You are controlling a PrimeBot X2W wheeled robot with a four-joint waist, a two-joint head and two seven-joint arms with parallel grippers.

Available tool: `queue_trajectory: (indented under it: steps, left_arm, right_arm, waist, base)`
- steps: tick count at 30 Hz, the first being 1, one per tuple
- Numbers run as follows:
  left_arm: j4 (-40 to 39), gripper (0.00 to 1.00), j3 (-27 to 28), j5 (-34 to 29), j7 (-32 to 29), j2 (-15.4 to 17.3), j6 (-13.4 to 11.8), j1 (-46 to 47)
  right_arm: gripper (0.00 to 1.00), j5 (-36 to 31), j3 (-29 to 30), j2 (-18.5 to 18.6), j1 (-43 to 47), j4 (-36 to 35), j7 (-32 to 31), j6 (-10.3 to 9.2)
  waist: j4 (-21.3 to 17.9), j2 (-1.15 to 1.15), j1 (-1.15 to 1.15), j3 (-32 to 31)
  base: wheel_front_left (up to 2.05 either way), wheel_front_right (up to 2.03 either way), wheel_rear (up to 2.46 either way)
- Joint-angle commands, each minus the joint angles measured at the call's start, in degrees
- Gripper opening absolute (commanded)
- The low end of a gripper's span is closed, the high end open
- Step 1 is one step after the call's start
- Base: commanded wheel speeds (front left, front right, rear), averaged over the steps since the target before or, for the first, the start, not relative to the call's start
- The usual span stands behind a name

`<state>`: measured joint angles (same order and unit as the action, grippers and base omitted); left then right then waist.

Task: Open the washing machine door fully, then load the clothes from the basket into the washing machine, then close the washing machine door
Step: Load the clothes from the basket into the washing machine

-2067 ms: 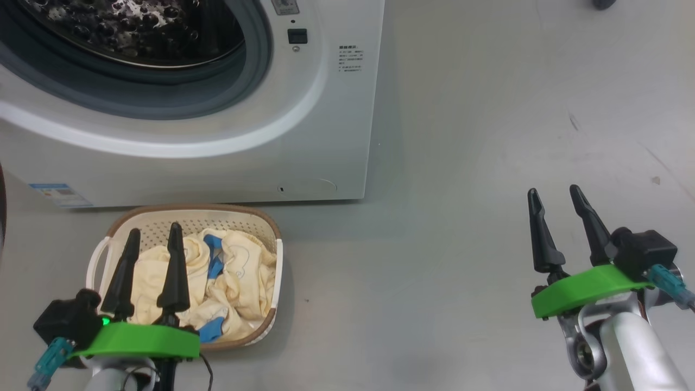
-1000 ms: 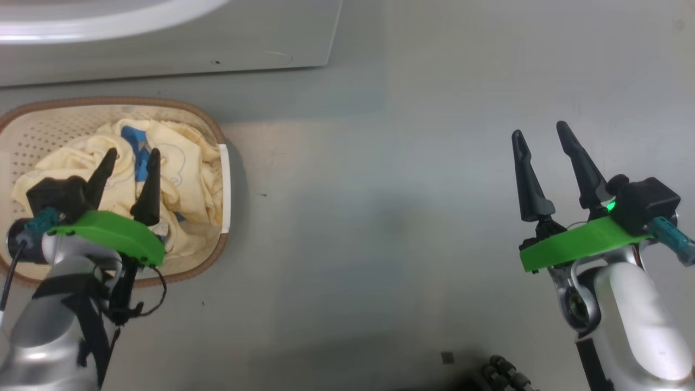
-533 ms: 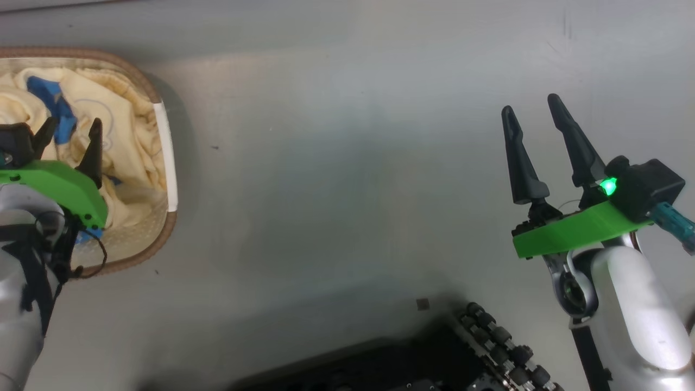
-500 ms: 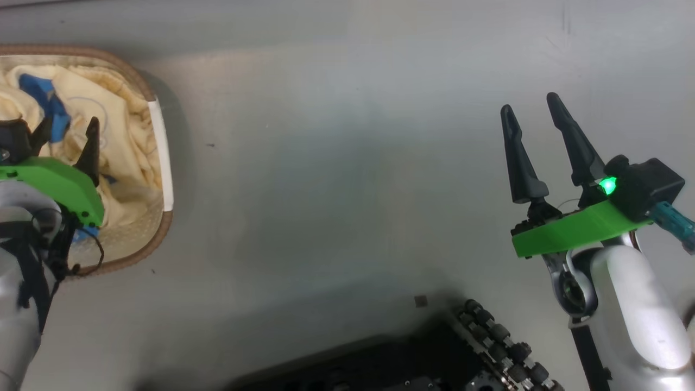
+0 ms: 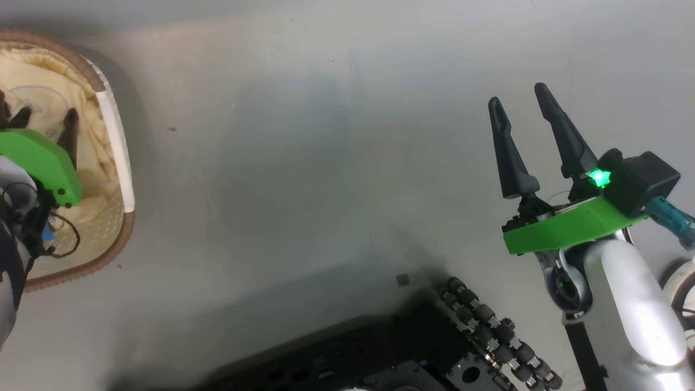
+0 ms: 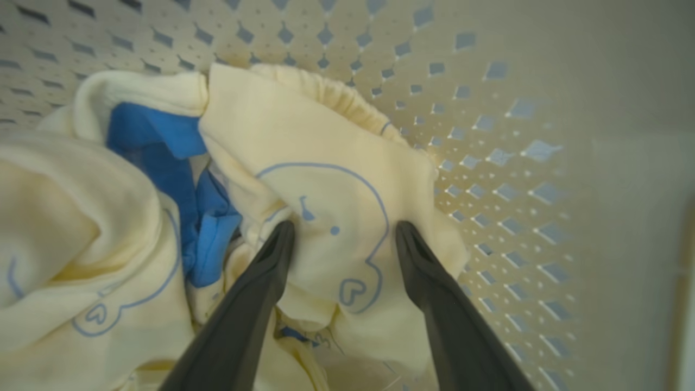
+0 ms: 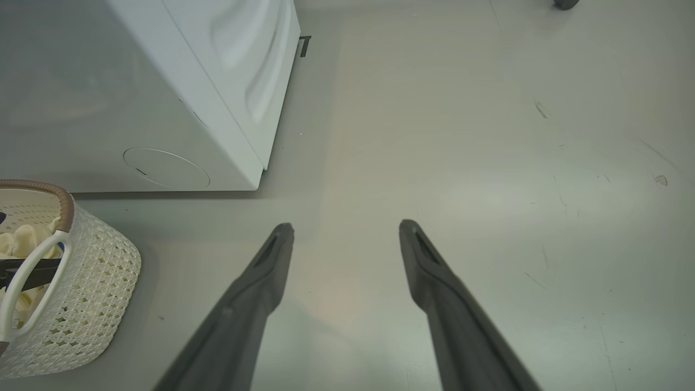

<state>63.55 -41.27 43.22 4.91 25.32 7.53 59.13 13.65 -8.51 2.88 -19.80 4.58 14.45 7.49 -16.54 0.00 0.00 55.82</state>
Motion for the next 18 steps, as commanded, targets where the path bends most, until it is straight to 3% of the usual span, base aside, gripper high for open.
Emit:
queue_trajectory:
  steps: [1,14,15,16,17,18]
  left_arm:
    - [0.4,1.00,-0.2,0.9,-0.7,3.0,0.0,0.2]
    - [6.3,1.00,-1.9,5.8,-3.7,2.0,0.0,3.3]
    - [6.5,0.75,-1.9,6.2,-4.0,1.9,0.0,3.4]
    - [6.7,0.24,-2.0,6.4,-4.1,1.8,0.0,3.6]
    - [6.8,0.00,-2.1,6.6,-4.1,1.7,0.0,3.8]
    - [6.8,0.00,-2.3,6.8,-4.1,1.5,0.0,3.9]
  right_arm:
    - [1.00,0.6,-1.1,0.0,2.7,-1.6,0.5,0.00]
    - [1.00,1.2,-1.4,0.0,3.8,-2.1,0.5,0.00]
    - [1.00,1.2,-1.4,0.0,3.8,-2.2,0.5,0.00]
    - [1.00,1.2,-1.3,0.0,3.8,-2.2,0.5,0.00]
    - [1.00,1.2,-1.3,0.0,3.9,-2.2,0.5,0.00]
    - [1.00,1.2,-1.3,0.0,3.8,-2.2,0.5,0.00]
  waist:
    - [-0.2,0.00,0.00,0.4]
    - [-0.8,0.00,0.00,1.5]
    - [-0.7,0.00,0.00,1.5]
    - [-0.7,0.00,0.00,1.5]
    - [-0.7,0.00,0.00,1.6]
    - [-0.6,0.00,0.00,1.6]
  base:
    - [0.00,0.00,0.00]
    - [0.00,0.00,0.00]
    - [0.00,0.00,0.00]
    - [0.00,0.00,0.00]
    - [0.00,0.00,0.00]
    - [0.00,0.00,0.00]
